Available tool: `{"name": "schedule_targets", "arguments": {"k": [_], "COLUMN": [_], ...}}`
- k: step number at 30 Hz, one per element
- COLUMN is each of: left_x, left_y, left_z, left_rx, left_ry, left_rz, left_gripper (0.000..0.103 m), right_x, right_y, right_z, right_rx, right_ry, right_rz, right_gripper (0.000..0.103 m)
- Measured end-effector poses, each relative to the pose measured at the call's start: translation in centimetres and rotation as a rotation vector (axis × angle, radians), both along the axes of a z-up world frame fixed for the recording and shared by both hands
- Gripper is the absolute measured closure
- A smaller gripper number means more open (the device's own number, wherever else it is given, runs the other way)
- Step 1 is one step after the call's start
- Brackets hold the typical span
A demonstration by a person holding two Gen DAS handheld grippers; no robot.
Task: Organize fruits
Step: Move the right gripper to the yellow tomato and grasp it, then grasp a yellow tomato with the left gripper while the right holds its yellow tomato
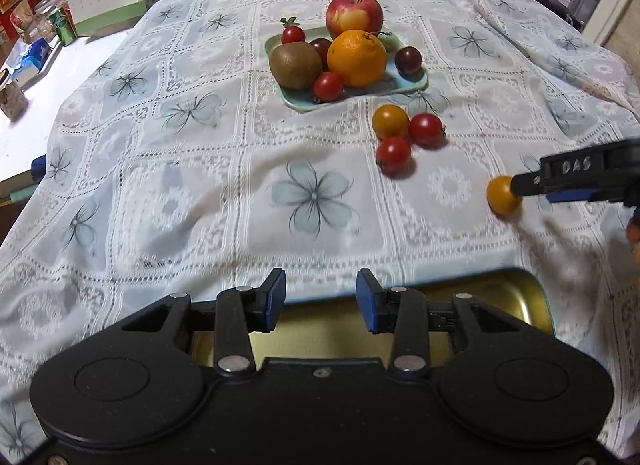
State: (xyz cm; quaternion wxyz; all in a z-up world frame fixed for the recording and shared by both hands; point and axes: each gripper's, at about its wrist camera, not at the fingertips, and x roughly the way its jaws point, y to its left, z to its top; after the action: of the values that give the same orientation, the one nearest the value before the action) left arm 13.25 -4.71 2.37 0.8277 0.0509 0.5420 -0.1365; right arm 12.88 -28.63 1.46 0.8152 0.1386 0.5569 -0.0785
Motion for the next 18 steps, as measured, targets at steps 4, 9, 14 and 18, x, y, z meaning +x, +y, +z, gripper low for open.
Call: {"name": "schedule_targets", "arguments": {"k": [4, 9, 14, 18], "left_x": [1.7, 3.9, 6.5, 8.3], "left_y": [-0.8, -2.2, -4.2, -6.1], "left_z": [-0.4, -0.6, -1.0, -1.4], "left_rx": [0.010, 0.013, -0.015, -0.033], "left_ry": [-0.014, -0.031, -0.015, -0.017], "left_rz": [0.026, 0.037, 0.033, 0.029], "left_gripper": [0.055, 0.055, 0.055, 0.055], "right_x": [1.5, 2.5, 2.7, 2.2], "right_y": [0.8, 1.6, 1.5, 1.9], "right_z": [-1.2, -2.4, -3.9, -4.4], "right_rx": [0.000, -0.063, -0.036, -0.081], "right_ry": [0.005, 0.011, 0.040, 0.018], "right_rz": [0.023, 0.046, 0.053, 0.074], "right_gripper": [0.054, 0.054, 0.054, 0.065]}}
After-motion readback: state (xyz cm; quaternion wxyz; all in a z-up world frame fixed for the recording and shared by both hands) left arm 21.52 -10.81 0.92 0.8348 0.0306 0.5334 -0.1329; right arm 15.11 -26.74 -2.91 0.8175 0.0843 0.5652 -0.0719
